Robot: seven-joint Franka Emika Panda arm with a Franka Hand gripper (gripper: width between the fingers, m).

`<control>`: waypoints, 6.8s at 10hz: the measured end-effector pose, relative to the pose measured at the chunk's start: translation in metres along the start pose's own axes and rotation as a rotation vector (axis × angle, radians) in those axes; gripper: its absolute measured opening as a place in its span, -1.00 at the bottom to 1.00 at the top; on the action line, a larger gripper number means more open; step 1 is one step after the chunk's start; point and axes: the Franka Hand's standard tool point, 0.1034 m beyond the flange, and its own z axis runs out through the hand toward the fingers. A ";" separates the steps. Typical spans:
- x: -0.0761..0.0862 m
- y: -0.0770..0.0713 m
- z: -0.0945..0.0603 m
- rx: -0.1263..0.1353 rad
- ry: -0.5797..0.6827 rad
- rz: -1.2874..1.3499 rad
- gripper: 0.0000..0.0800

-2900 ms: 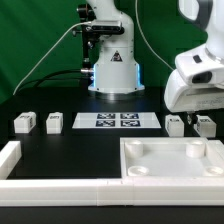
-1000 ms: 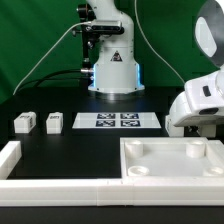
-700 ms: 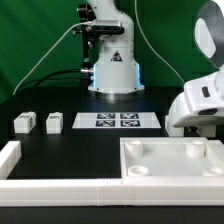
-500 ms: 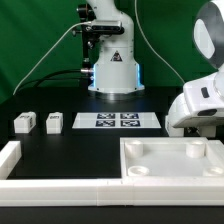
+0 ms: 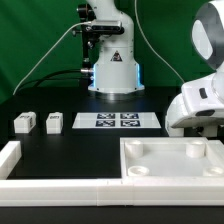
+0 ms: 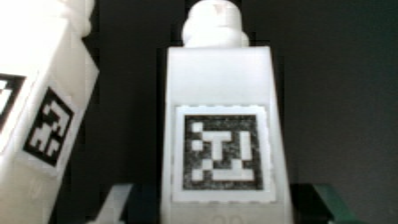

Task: Assemble one leg

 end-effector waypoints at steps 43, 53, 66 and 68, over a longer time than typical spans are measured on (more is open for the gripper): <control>0.041 0.090 -0.188 -0.072 1.222 -0.190 -0.27; 0.070 0.101 -0.229 -0.094 1.355 -0.189 -0.27; 0.088 0.086 -0.224 -0.089 1.392 -0.202 -0.27; 0.091 0.087 -0.217 -0.087 1.372 -0.204 -0.26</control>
Offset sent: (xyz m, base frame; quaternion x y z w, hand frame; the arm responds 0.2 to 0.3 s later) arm -0.0006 0.0014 0.0084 -0.0032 0.0057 0.0035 1.0000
